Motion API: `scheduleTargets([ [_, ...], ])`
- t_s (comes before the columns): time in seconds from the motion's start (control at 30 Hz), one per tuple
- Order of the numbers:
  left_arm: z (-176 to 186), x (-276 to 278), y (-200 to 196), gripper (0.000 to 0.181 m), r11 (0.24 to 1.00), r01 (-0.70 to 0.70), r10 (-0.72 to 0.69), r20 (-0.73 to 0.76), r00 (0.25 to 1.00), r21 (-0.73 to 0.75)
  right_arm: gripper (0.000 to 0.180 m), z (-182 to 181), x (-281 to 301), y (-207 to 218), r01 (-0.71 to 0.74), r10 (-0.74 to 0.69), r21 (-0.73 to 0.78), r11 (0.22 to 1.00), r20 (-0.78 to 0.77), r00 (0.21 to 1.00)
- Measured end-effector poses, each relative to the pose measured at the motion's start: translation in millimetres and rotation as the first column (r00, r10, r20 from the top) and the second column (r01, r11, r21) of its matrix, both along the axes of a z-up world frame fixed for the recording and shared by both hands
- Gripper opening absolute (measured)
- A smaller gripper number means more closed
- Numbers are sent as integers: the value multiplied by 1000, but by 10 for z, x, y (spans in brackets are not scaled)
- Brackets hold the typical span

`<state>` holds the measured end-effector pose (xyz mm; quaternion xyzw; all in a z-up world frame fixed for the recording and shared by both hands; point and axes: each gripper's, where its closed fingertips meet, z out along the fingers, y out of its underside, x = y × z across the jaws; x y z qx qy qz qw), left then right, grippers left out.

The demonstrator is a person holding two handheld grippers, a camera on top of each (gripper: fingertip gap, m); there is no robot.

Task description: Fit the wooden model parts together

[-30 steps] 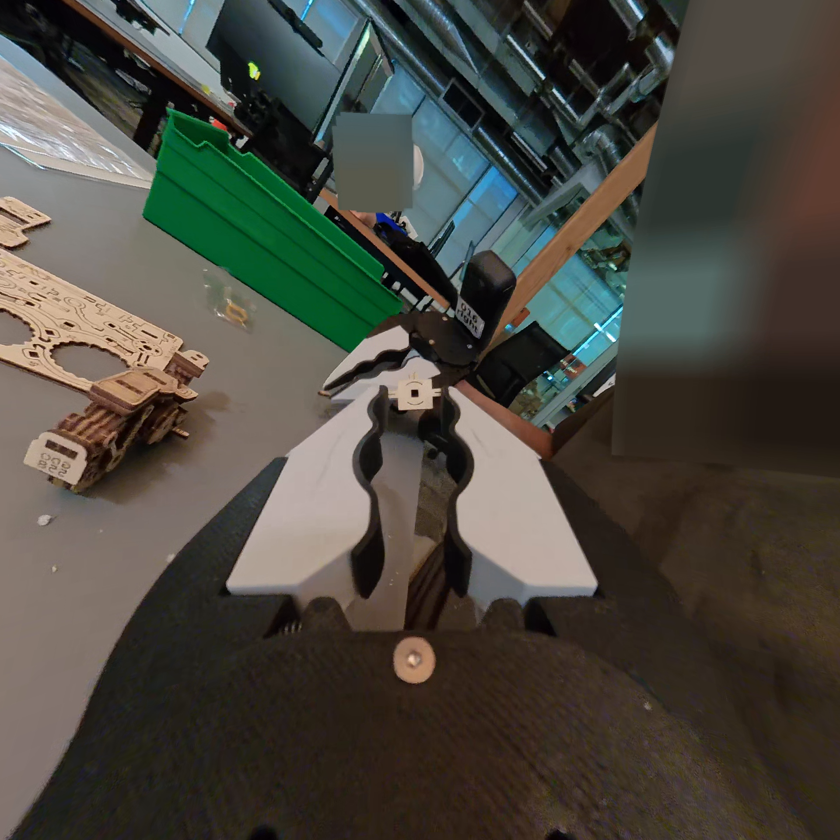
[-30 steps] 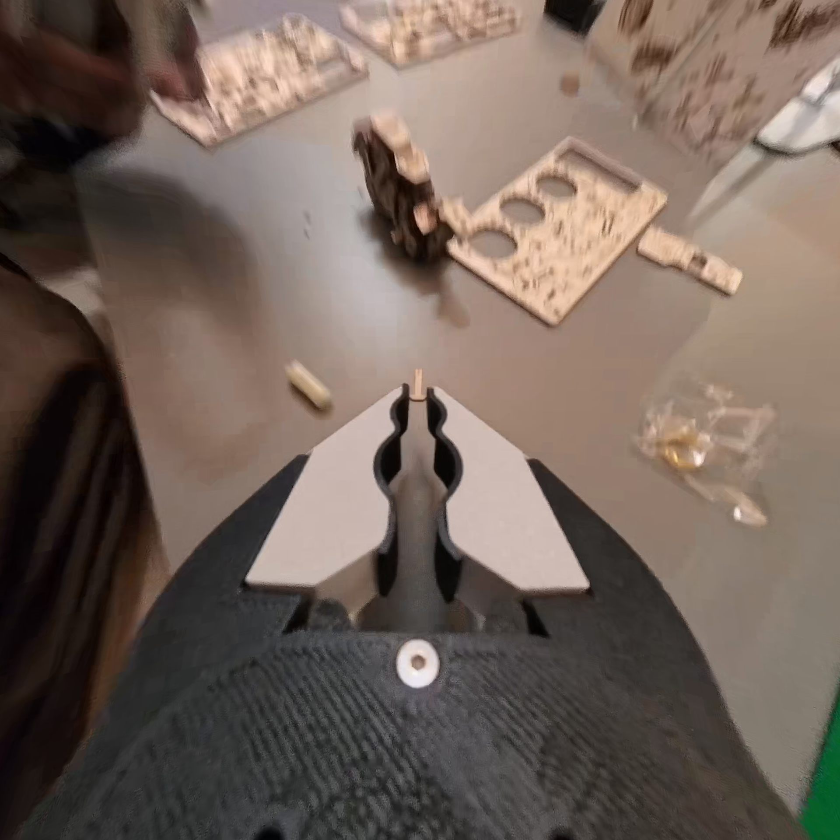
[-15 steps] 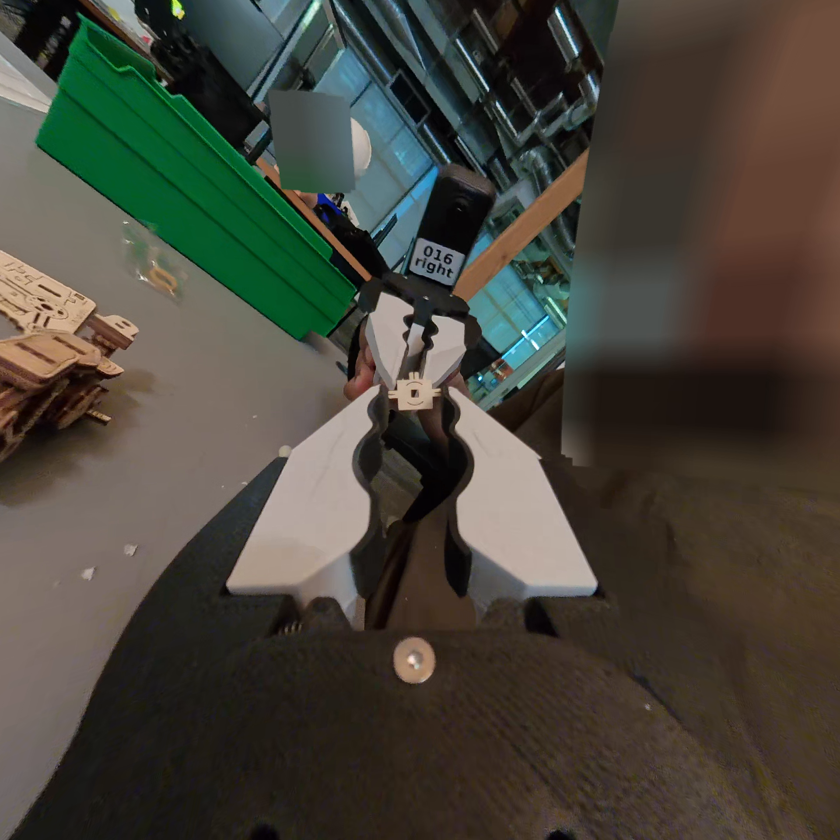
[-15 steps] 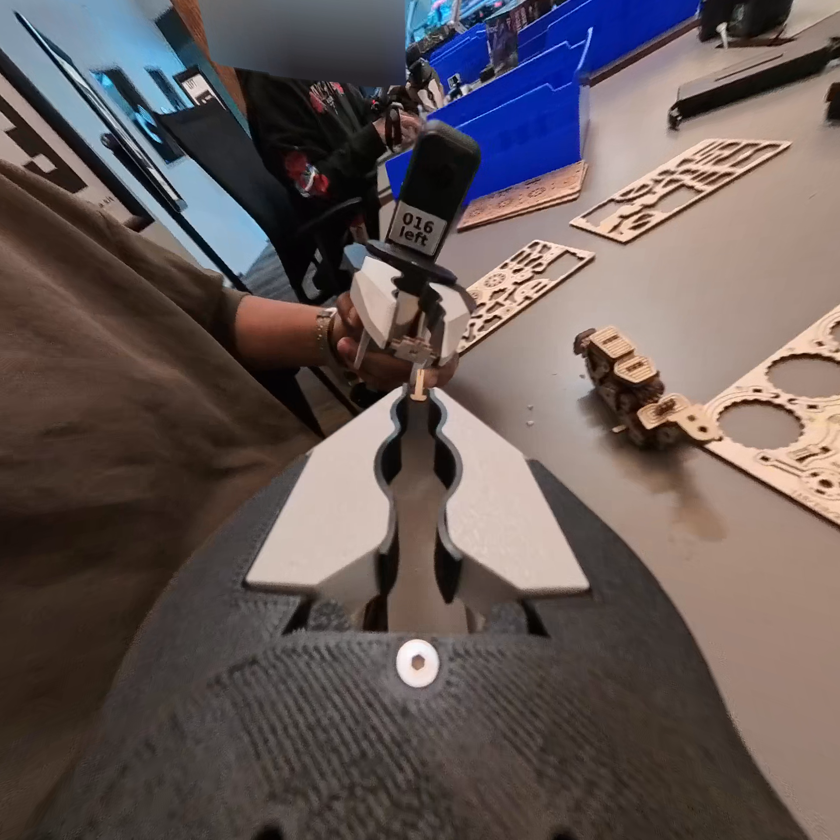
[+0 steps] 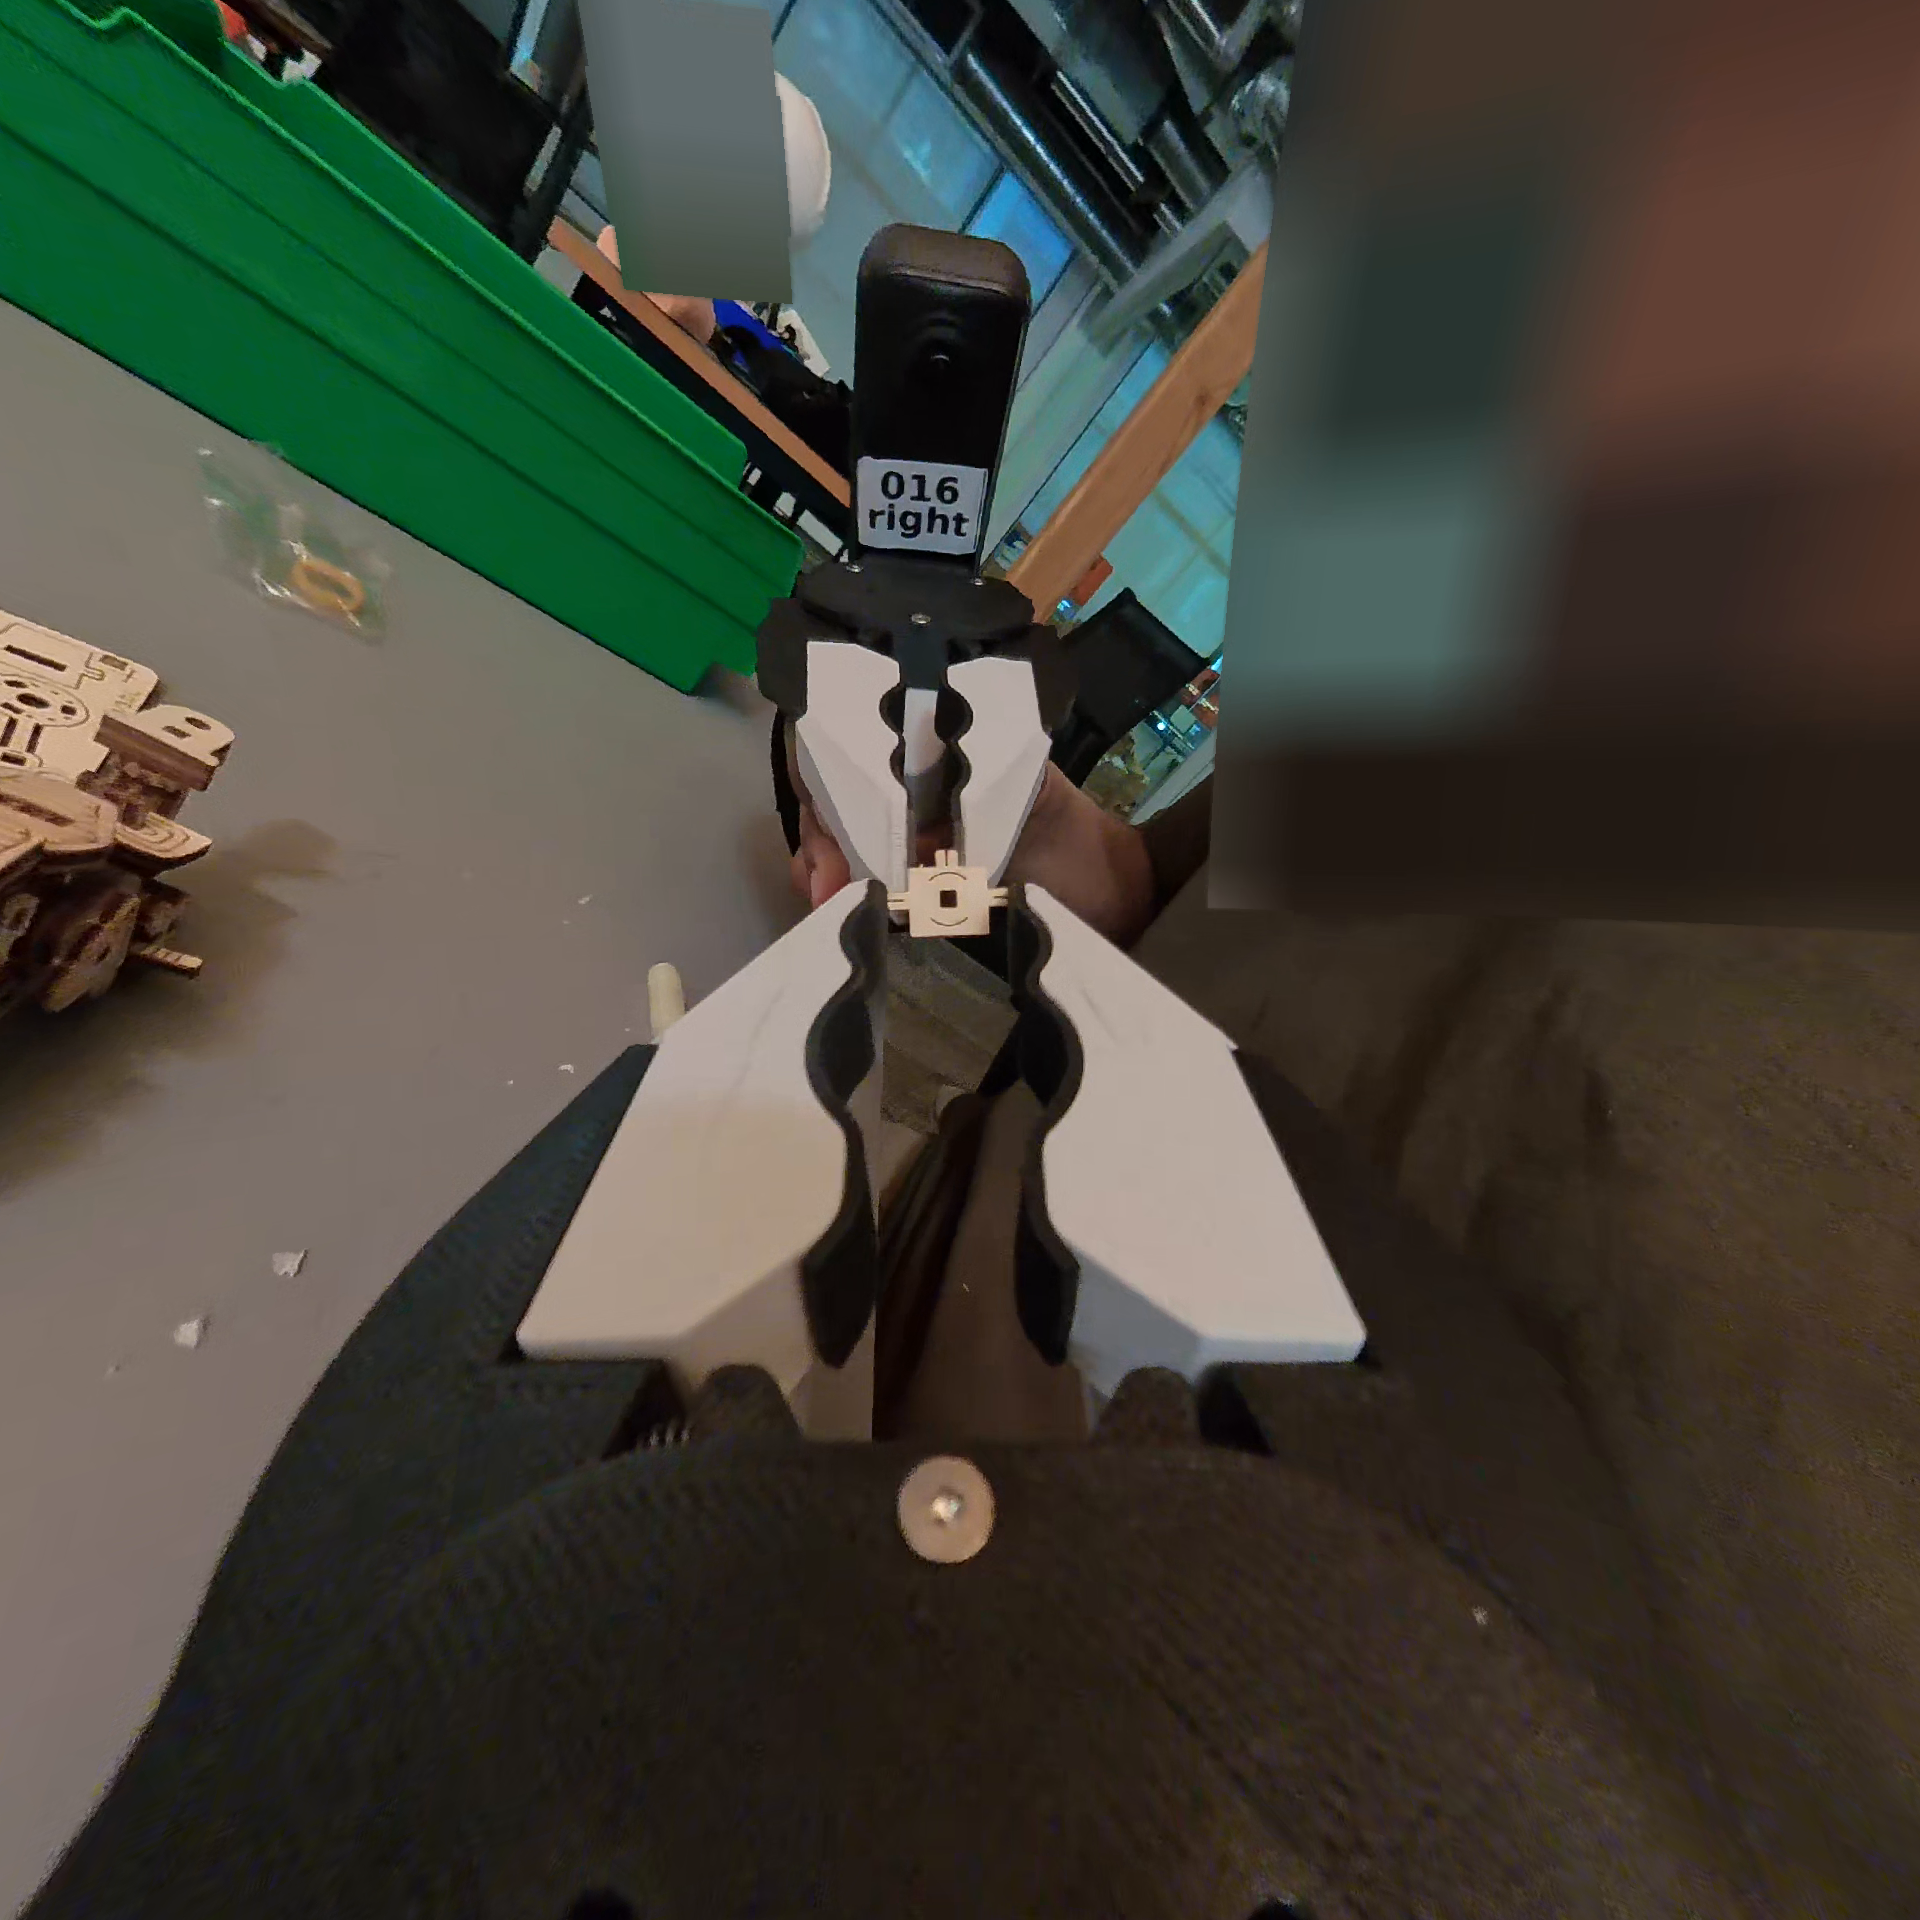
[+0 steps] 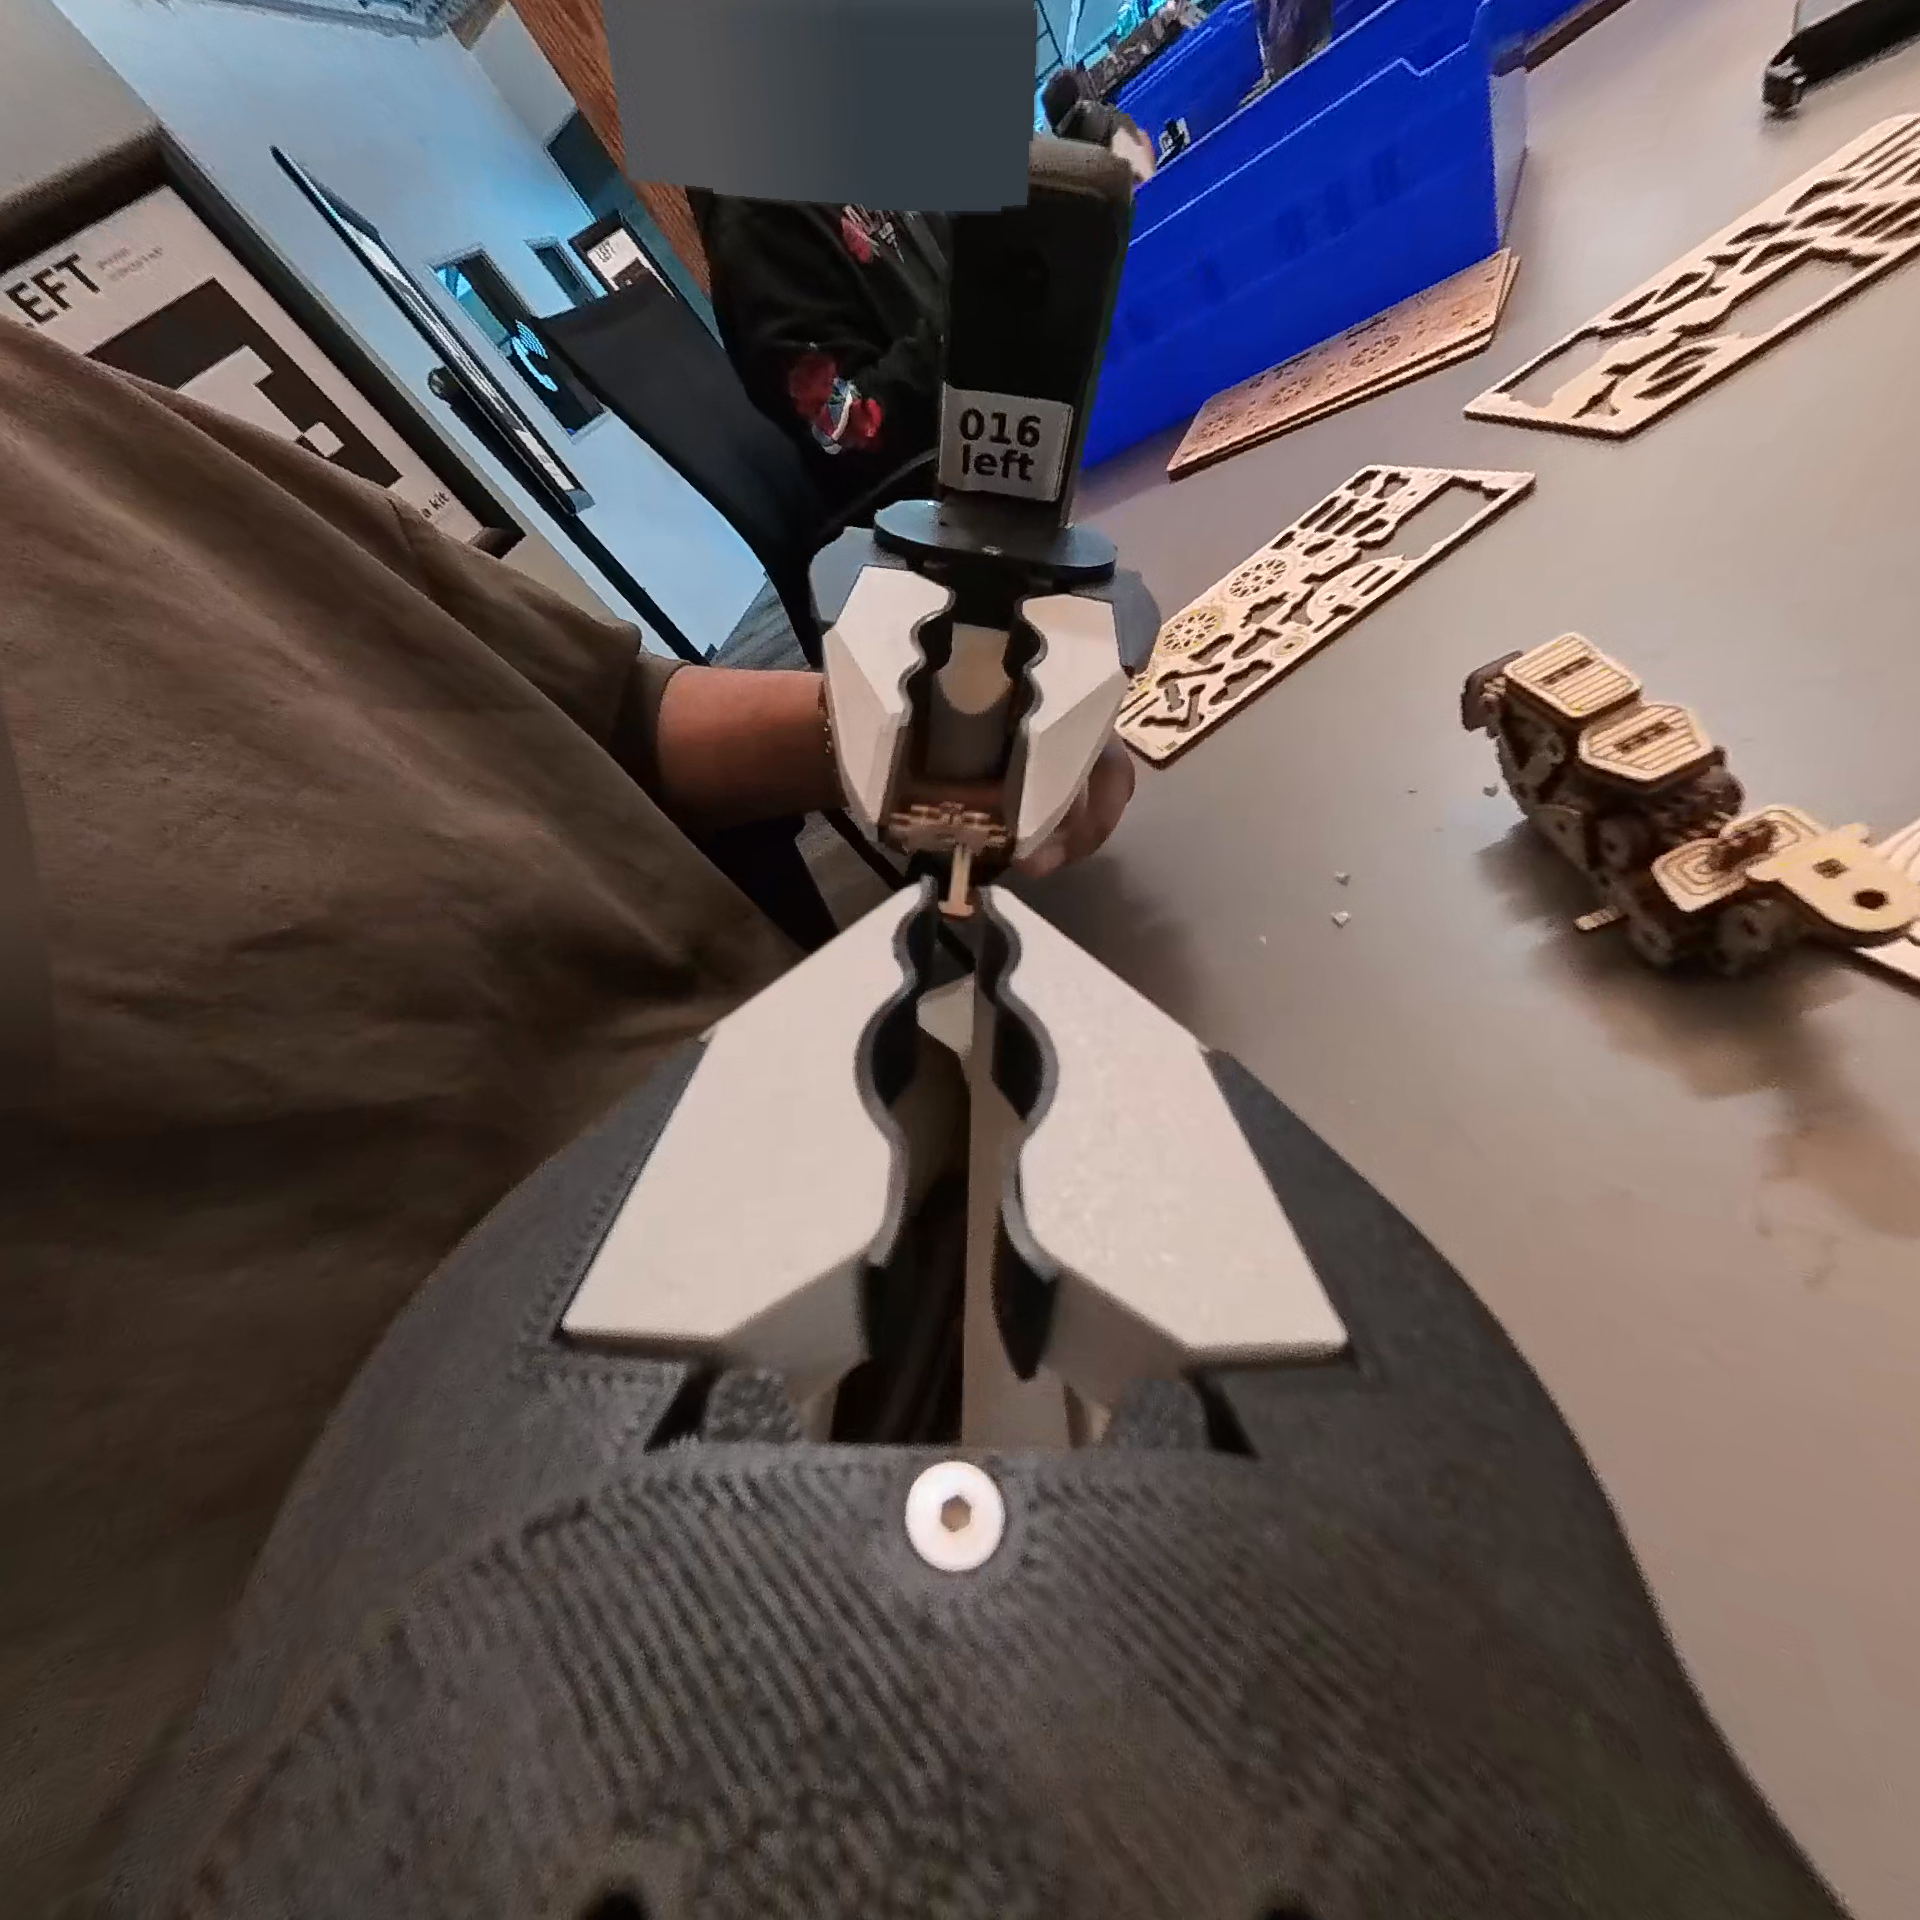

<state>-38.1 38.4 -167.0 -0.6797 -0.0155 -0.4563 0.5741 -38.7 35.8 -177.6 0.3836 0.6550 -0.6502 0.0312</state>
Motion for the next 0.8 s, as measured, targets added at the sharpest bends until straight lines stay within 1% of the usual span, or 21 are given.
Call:
scheduleTargets([
  [0.43, 3, -9, 4, 20, 1000, 2, -2, 14, 1000, -3, 5, 69, 2, 15, 6, -6, -35, 999, -10, 1000],
  [0.63, -20, -7, 14, 20, 1000, -1, 1, -1, 1000, -10, 4, 32, 7, 14, 8, -8, -19, 1000, -2, 1000],
  [0.8, -76, 0, 15, 20, 1000, -5, 3, -49, 999, -30, 4, -13, 9, 20, 7, -7, -2, 1000, 9, 1000],
])
